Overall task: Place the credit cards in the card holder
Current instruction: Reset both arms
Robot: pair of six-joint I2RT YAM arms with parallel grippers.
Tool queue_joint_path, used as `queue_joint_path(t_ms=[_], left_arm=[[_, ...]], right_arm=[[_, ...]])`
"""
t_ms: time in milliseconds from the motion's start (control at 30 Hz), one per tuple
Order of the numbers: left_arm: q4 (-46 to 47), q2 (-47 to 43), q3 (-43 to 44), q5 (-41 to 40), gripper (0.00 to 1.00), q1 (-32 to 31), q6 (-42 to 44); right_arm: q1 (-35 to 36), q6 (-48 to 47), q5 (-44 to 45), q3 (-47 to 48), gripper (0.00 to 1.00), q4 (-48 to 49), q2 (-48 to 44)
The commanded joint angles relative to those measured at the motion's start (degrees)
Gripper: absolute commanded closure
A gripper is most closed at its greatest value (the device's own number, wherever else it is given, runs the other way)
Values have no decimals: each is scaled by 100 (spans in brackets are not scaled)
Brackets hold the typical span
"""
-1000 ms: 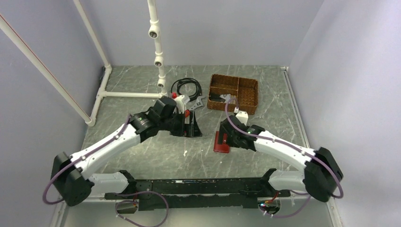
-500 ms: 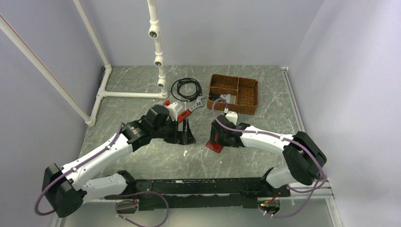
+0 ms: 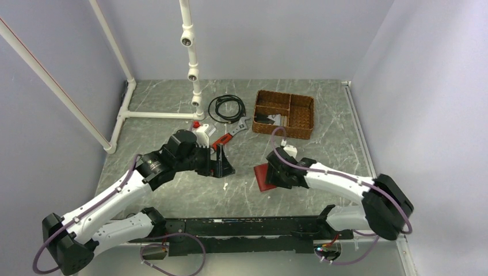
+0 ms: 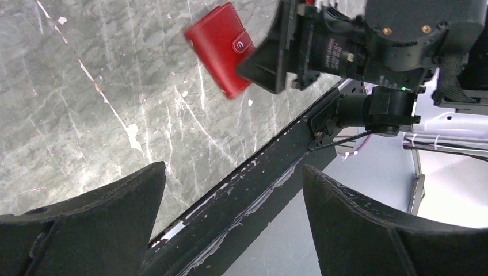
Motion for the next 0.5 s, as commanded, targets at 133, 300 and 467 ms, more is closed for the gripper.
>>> queue_joint_path(t_ms=[133,300,467], left_arm=[[-480,-20,541,-395,6,40,222],[-886,-38,1279,-734,5,59,429],[-1371,-546,2375,-1453,3,60,815]], right_arm=[[37,-781,-413,71,36,-1804,-1816],[36,-1681,81,1476,18,-2552,-2397],[28,-2411,1377,2989,7,-3235,-2942]])
